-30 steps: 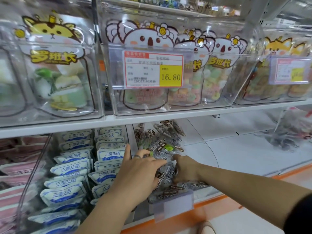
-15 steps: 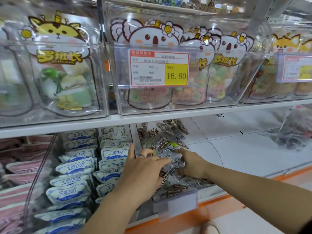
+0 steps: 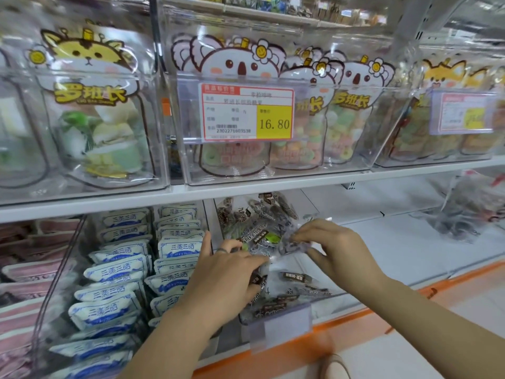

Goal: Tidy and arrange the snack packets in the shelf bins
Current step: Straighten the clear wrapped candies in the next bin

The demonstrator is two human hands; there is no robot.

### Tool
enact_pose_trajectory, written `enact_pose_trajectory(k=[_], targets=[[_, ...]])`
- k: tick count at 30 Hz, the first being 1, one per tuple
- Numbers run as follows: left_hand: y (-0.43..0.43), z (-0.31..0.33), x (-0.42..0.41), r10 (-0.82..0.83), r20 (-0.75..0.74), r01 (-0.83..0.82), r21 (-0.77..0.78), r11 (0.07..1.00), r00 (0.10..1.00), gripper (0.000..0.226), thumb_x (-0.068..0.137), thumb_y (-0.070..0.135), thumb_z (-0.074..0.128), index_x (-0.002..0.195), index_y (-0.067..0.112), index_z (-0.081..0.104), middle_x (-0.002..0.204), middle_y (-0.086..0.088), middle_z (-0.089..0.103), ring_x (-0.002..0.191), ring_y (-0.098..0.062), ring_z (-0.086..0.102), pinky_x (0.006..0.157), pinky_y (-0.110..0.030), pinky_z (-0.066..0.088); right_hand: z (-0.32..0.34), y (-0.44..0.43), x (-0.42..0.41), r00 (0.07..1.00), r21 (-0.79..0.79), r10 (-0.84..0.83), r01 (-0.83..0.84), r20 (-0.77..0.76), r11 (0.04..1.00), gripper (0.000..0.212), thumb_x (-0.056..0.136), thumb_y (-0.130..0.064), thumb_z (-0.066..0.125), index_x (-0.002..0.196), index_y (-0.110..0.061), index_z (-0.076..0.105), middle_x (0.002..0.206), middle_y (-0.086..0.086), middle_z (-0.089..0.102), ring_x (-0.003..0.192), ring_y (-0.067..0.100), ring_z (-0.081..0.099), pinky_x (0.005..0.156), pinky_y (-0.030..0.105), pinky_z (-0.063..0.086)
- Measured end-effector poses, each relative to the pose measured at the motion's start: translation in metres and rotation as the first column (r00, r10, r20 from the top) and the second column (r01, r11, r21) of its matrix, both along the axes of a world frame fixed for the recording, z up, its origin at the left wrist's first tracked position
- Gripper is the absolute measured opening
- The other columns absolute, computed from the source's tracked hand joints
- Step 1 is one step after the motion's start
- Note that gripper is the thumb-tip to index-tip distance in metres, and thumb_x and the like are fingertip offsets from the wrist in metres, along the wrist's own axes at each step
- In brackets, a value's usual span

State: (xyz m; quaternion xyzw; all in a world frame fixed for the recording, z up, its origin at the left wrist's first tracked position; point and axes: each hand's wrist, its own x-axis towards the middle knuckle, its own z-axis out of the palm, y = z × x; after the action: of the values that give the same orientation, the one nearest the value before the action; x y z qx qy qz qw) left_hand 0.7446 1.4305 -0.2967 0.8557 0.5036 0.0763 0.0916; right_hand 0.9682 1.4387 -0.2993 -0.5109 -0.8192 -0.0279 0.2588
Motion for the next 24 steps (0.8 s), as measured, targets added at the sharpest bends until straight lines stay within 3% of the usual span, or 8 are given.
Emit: enact_pose_trajectory(k=[7,10,12,15,17,20,22,24], targets=[[-0.003,0.014,0.0,0.063,0.305,-0.067,0.002,0.998,0.95,0.038,0.096,0.047,0.038,0.133,0.04,0.047,0.132,0.022,0.051,0.128,-0.003,0.039,0.117,-0.031,0.002,0.001,-0.037,0.006,0.872,0.017,0.059,-0.058,-0.487,0.998,0.035,0.077,0.001,0.06,0.099,-0.024,0.071,0.116,-0.014,0.063,0.11,0.0,0.058,0.085,0.01,0.045],[-0.008,0.016,0.006,0.116,0.558,-0.059,-0.119,0.991,0.821,0.046,0.094,0.049,0.043,0.138,0.038,0.041,0.111,0.03,0.053,0.111,0.003,0.051,0.096,-0.015,0.039,0.008,-0.049,-0.001,0.786,-0.063,0.101,-0.175,-0.61,0.983,0.049,0.075,0.008,0.05,0.101,-0.029,0.07,0.118,-0.013,0.061,0.113,0.008,0.059,0.086,0.011,0.045],[-0.012,0.016,0.013,0.156,0.689,0.071,-0.288,0.955,0.708,0.057,0.086,0.059,0.046,0.139,0.043,0.034,0.11,0.03,0.055,0.102,0.012,0.052,0.085,-0.006,0.039,0.015,-0.054,-0.008,0.764,-0.099,0.136,-0.252,-0.631,0.963,0.055,0.074,0.01,0.044,0.102,-0.03,0.069,0.12,-0.015,0.062,0.116,0.007,0.057,0.088,0.011,0.043],[-0.01,0.014,0.021,0.267,0.801,0.204,-0.43,0.879,0.535,0.061,0.077,0.056,0.057,0.134,0.036,0.045,0.123,0.011,0.061,0.101,0.0,0.063,0.089,-0.025,0.052,0.019,-0.051,-0.011,0.772,-0.202,0.151,-0.34,-0.617,0.918,0.063,0.074,0.01,0.039,0.109,-0.035,0.067,0.125,-0.02,0.06,0.123,0.005,0.052,0.099,0.014,0.039],[-0.008,0.015,0.021,0.315,0.825,0.161,-0.431,0.888,0.469,0.046,0.083,0.036,0.064,0.126,0.035,0.048,0.114,0.014,0.061,0.087,0.006,0.065,0.08,-0.02,0.054,0.022,-0.046,-0.007,0.696,-0.234,0.1,-0.369,-0.711,0.9,0.064,0.073,0.01,0.036,0.107,-0.033,0.069,0.127,-0.019,0.06,0.12,0.008,0.056,0.098,0.018,0.044],[0.001,0.012,0.015,0.269,0.774,0.0,-0.328,0.945,0.573,0.039,0.085,0.029,0.068,0.117,0.043,0.051,0.109,0.018,0.063,0.096,0.005,0.06,0.088,-0.025,0.051,0.032,-0.036,0.002,0.566,-0.227,-0.06,-0.23,-0.822,0.946,0.05,0.082,0.001,0.05,0.115,-0.035,0.062,0.129,-0.018,0.058,0.113,0.007,0.061,0.095,0.028,0.05],[-0.002,0.016,0.014,0.209,0.729,0.024,-0.295,0.955,0.652,0.035,0.085,0.029,0.068,0.107,0.051,0.051,0.107,0.021,0.063,0.101,0.003,0.058,0.091,-0.024,0.048,0.037,-0.03,0.002,0.69,-0.298,-0.084,-0.196,-0.719,0.934,0.062,0.077,-0.017,0.073,0.128,-0.037,0.045,0.13,-0.02,0.054,0.116,-0.001,0.055,0.096,0.024,0.048],[-0.007,0.017,0.017,0.155,0.668,0.048,-0.275,0.96,0.728,0.036,0.085,0.031,0.067,0.109,0.052,0.05,0.109,0.023,0.061,0.103,0.004,0.056,0.091,-0.025,0.048,0.043,-0.023,-0.003,0.859,-0.383,-0.04,-0.186,-0.511,0.905,0.067,0.067,-0.031,0.083,0.126,-0.034,0.051,0.115,-0.017,0.065,0.106,-0.004,0.059,0.087,0.02,0.05]])
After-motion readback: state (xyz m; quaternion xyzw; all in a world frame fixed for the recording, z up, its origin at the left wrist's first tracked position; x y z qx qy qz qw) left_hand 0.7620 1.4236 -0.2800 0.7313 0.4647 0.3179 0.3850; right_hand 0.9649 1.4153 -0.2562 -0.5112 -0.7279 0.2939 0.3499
